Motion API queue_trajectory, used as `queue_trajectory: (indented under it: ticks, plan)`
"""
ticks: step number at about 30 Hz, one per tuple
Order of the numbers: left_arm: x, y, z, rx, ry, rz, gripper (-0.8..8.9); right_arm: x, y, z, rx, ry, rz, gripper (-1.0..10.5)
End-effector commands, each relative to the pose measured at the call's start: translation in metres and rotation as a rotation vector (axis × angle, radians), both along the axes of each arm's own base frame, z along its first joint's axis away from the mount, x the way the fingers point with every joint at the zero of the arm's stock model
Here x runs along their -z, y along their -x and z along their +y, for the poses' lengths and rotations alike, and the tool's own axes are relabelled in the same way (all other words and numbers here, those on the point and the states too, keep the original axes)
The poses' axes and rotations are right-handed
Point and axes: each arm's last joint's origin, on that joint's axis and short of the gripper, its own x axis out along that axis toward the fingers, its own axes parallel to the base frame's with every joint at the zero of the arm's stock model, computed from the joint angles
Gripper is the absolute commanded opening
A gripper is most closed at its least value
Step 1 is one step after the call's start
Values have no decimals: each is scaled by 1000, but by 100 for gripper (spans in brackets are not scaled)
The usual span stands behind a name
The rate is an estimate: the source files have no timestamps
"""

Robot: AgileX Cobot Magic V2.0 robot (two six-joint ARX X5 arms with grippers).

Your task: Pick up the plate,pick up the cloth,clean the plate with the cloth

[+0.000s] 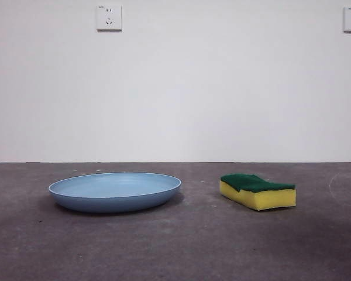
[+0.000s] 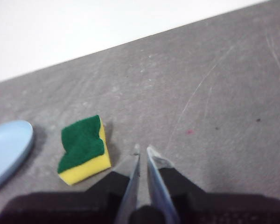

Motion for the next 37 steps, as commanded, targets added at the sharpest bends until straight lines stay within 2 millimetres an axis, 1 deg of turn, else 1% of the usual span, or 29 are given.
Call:
queue_trajectory:
  ticks: [1, 4, 5, 7, 11, 14, 16, 21, 22, 23, 25, 26, 28, 29, 30, 33, 34, 35, 37]
  plan:
    - [3, -1, 0, -15, 97, 11, -6, 1, -1, 0, 25, -116, 1, 30]
    - [4, 0, 1, -34, 160, 40, -6, -11, 0, 0, 22, -144, -45, 21]
    - [2, 1, 1, -35, 182, 53, -6, -18, 1, 0, 21, -149, -58, -21]
    - [-3, 3, 1, -37, 203, 79, -6, -31, 4, 0, 25, -174, -76, -18]
    - [-25, 7, 1, -50, 203, 130, -6, -63, 7, -1, 23, -187, -101, -18]
    - [-43, 5, 1, -55, 200, 185, -6, -89, 4, 0, 24, -177, -72, -17]
    - [-55, 0, 1, -47, 199, 216, -6, -107, -2, 0, 13, -128, -31, -17]
    - [-88, -21, -3, 45, 176, 318, -6, -145, -28, 5, -131, -28, 97, -16]
    - [-94, -26, -3, 62, 166, 336, -6, -149, -32, 6, -147, -16, 120, -16]
    - [-101, -33, -4, 82, 154, 358, -5, -156, -41, 6, -168, 15, 162, -16]
    - [-109, -43, -4, 82, 145, 390, -4, -161, -53, 7, -185, 47, 219, -5]
    - [-114, -50, -5, 85, 133, 406, -2, -164, -62, 8, -208, 63, 265, 35]
    - [-120, -60, -5, 85, 128, 434, 1, -166, -74, 9, -220, 71, 331, 123]
    - [-123, -65, -5, 85, 129, 450, 8, -166, -81, 9, -221, 68, 374, 210]
    - [-125, -69, -5, 88, 130, 460, 36, -165, -85, 9, -221, 67, 401, 286]
    - [-130, -78, -6, 118, 153, 483, 222, -160, -97, 10, -221, 63, 464, 576]
    - [-131, -81, -7, 125, 165, 487, 260, -157, -99, 10, -222, 62, 480, 633]
    - [-132, -83, -7, 120, 178, 493, 274, -154, -101, 10, -222, 61, 501, 660]
    - [-131, -86, -7, 117, 186, 502, 299, -151, -103, 10, -224, 59, 532, 661]
